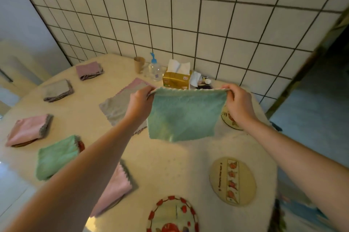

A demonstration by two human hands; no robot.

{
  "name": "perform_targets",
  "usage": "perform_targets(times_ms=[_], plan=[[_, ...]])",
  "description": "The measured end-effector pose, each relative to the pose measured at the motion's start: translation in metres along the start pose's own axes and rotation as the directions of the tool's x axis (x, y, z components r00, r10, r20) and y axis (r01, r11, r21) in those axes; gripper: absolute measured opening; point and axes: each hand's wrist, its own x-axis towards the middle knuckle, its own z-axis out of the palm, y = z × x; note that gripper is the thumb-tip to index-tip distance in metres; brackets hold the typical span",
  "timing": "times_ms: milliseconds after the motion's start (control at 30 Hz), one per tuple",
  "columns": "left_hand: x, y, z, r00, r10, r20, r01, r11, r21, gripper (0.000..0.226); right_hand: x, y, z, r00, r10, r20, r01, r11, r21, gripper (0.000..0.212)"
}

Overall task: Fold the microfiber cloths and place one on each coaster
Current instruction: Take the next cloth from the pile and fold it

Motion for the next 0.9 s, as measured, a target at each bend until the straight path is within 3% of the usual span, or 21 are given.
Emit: perform_targets(times_ms=[200, 267, 367, 467, 567, 733, 767, 867, 900], plan=[[0.0, 0.012, -0.014, 0.987, 0.103, -0.127, -0.1, 0.994, 0.03, 0.02, -0.009, -0.015, -0.017, 0.993, -0.099, -0.065, 0.106, 0.989, 0.1, 0.025], [-0.028, 0.005, -0.019, 0.975, 0.179, -0.131, -0.175, 0.984, 0.04, 0.021, -0.037, -0.011, -0.023, 0.991, -0.133, -0.018, 0.134, 0.985, 0.111, 0.024], [-0.096, -0.026, -0.008, 0.972, 0.235, -0.019, -0.234, 0.972, 0.022, 0.027, -0.102, 0.021, -0.023, 0.974, -0.15, 0.168, 0.144, 0.988, 0.049, 0.025], [-0.181, -0.064, 0.013, 0.98, 0.101, 0.174, -0.127, 0.981, 0.145, 0.028, -0.178, 0.062, -0.012, 0.9, -0.048, 0.433, 0.083, 0.995, -0.063, 0.026], [-0.248, -0.086, 0.031, 0.918, -0.043, 0.395, 0.007, 0.996, 0.093, 0.029, -0.241, 0.085, -0.009, 0.735, 0.132, 0.665, -0.012, 0.983, -0.182, 0.029], [-0.31, -0.104, 0.035, 0.826, -0.195, 0.53, 0.138, 0.98, 0.146, 0.032, -0.288, 0.092, -0.016, 0.535, 0.24, 0.81, -0.061, 0.967, -0.246, 0.039], [-0.316, -0.106, 0.033, 0.807, -0.207, 0.554, 0.153, 0.978, 0.142, 0.034, -0.29, 0.09, -0.018, 0.522, 0.245, 0.817, -0.091, 0.968, -0.232, 0.047], [-0.314, -0.107, 0.028, 0.807, -0.213, 0.55, 0.169, 0.977, 0.13, 0.03, -0.283, 0.088, -0.017, 0.557, 0.235, 0.796, -0.087, 0.97, -0.226, 0.016], [-0.309, -0.104, 0.027, 0.824, -0.226, 0.52, 0.188, 0.974, 0.126, 0.03, -0.278, 0.088, -0.016, 0.582, 0.247, 0.775, -0.104, 0.967, -0.231, 0.016]])
